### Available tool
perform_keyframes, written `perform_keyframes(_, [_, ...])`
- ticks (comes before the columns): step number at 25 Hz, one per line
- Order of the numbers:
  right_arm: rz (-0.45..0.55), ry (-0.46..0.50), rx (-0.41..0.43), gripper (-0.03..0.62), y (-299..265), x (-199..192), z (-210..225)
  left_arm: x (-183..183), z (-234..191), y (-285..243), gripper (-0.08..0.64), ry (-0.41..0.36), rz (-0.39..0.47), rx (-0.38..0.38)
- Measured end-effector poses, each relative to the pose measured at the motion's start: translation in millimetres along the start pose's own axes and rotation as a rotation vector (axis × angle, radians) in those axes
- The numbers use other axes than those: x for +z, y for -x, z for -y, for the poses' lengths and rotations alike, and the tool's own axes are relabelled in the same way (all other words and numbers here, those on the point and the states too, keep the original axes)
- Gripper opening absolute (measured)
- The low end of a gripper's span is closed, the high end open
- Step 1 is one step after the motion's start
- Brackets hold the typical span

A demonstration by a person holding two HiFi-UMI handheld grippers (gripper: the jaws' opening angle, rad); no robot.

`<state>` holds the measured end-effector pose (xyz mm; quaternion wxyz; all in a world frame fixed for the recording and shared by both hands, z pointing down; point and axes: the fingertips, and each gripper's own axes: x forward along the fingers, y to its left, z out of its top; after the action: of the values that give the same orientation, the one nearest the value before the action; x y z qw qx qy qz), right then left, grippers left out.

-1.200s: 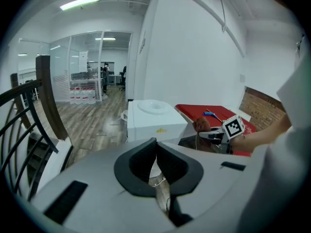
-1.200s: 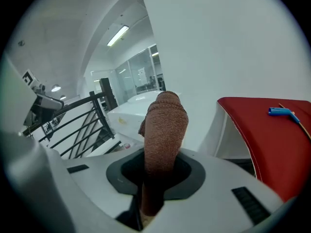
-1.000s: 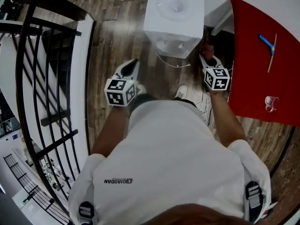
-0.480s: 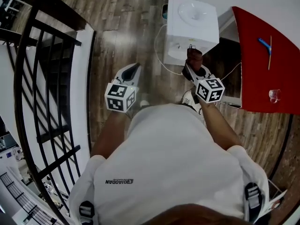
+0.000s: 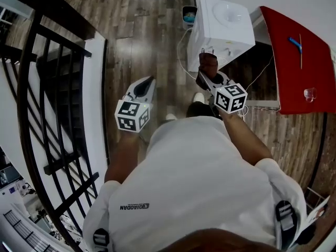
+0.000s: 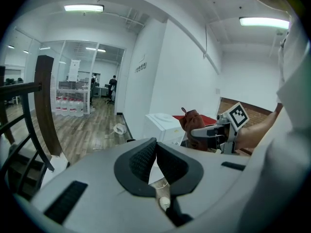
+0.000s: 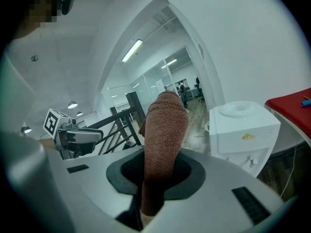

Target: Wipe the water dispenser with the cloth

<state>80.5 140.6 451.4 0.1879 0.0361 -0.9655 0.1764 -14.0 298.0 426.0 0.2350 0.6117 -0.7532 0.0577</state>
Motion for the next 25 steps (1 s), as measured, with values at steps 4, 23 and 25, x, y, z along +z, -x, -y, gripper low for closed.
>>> perform_keyframes(4, [-0.006, 0.015, 0.010, 0.072, -16, 7, -11, 2, -19, 3, 0.000, 0.021, 0.019, 0.007])
perform_keyframes(23, [0.058, -0.073, -0.072, 0.072, -134, 62, 44, 88, -124, -111, 0.000, -0.125, -0.045, -0.138])
perform_keyframes(25, [0.062, -0.072, -0.099, 0.072, -139, 69, 55, 102, -127, -132, 0.000, -0.165, -0.040, -0.170])
